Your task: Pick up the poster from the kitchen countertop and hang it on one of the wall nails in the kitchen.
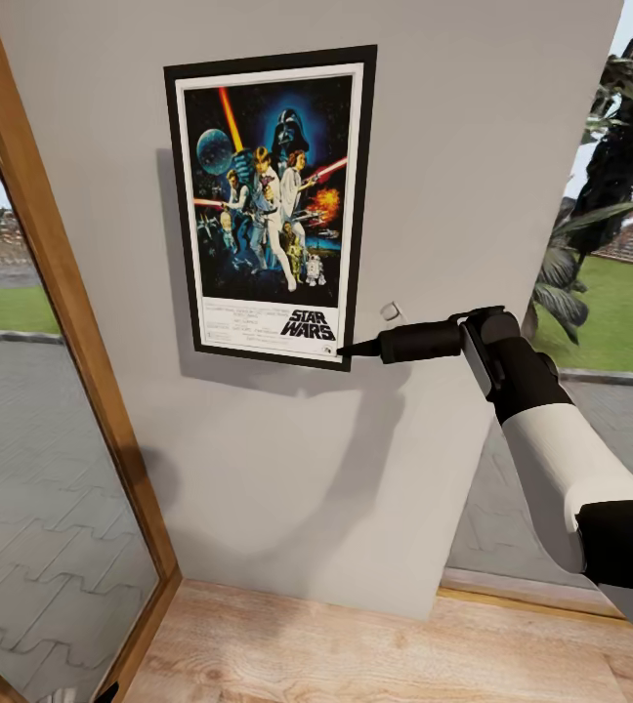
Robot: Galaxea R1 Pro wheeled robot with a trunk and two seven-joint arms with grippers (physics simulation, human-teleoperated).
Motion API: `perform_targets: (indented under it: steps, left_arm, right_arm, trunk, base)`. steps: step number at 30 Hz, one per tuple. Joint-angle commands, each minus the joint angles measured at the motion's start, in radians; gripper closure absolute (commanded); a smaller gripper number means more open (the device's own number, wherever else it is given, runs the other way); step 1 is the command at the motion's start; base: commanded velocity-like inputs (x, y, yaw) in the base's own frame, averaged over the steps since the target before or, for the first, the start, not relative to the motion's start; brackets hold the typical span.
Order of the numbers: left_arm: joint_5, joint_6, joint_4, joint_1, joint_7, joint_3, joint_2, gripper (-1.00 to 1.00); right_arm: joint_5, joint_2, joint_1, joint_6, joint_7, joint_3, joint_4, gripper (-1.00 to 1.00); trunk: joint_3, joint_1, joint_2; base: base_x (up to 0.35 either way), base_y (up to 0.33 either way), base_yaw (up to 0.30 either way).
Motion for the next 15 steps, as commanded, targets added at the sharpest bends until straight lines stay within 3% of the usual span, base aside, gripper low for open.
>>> perform_targets:
  steps: [1,9,15]
  left_arm:
    - [-0.005,-0.006,0.002,-0.001,-0.003,0.005,0.000,-1.00]
    - [-0.005,-0.006,0.002,-0.001,-0.003,0.005,0.000,-1.00]
    - [-0.005,-0.006,0.002,-0.001,-0.003,0.005,0.000,-1.00]
  right_arm:
    - [0.000,-0.001,-0.001,0.010,0.003,0.001,0.000,1.00]
    - [0.000,-0.001,-0.001,0.009,0.003,0.000,0.000,1.00]
    - [0.000,-0.001,-0.001,0.009,0.003,0.000,0.000,1.00]
  trunk:
    - [-0.002,0.001,-0.002]
    - [-0.002,0.001,-0.002]
    - [-0.002,0.001,-0.002]
  base:
    - [0.040,0.000,0.000]
    - [0.153,0.000,0.000]
    - [0.058,0.000,0.000]
